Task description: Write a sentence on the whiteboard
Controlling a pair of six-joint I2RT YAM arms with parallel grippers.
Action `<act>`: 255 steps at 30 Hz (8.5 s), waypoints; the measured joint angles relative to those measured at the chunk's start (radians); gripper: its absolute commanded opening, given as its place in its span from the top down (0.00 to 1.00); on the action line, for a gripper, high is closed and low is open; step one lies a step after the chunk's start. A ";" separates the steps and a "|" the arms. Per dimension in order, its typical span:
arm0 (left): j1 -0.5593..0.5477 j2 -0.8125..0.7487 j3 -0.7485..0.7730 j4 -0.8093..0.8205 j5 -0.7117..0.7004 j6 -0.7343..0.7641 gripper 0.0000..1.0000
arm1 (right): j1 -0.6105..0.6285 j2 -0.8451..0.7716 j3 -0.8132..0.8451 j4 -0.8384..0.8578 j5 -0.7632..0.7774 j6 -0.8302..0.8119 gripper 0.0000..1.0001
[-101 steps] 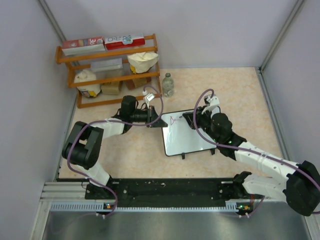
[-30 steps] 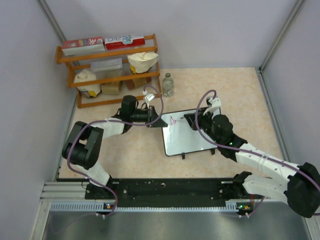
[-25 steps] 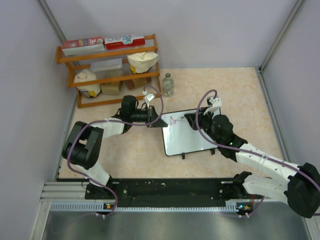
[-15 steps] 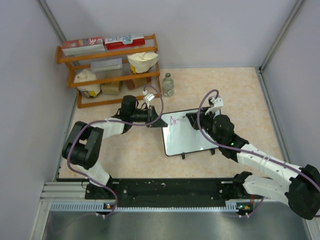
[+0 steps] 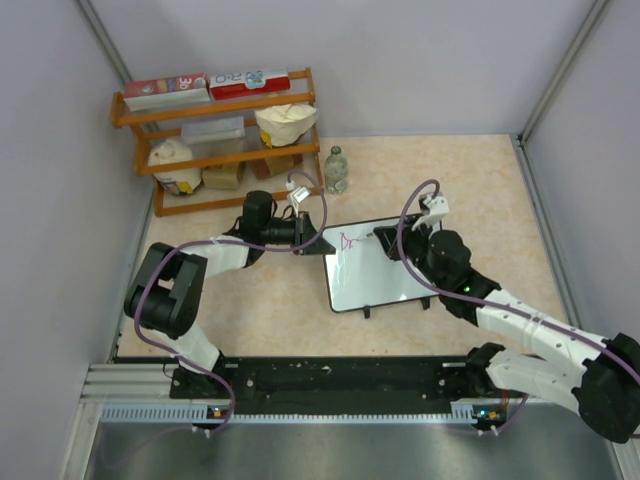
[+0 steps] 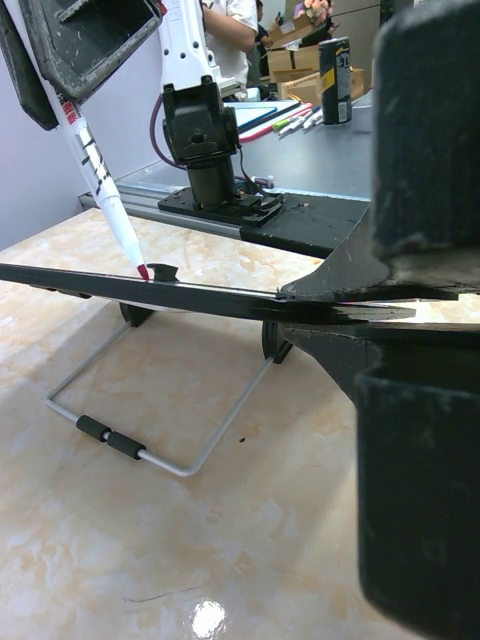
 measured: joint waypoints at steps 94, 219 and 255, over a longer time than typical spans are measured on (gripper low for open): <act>-0.002 0.000 0.003 -0.009 -0.003 0.002 1.00 | -0.024 -0.007 -0.007 -0.025 -0.037 0.020 1.00; -0.003 0.000 0.006 -0.009 0.000 0.008 1.00 | -0.062 -0.120 -0.036 -0.108 0.014 0.038 1.00; -0.003 0.000 0.007 -0.019 -0.002 0.008 1.00 | -0.063 -0.073 -0.032 -0.088 -0.029 0.047 1.00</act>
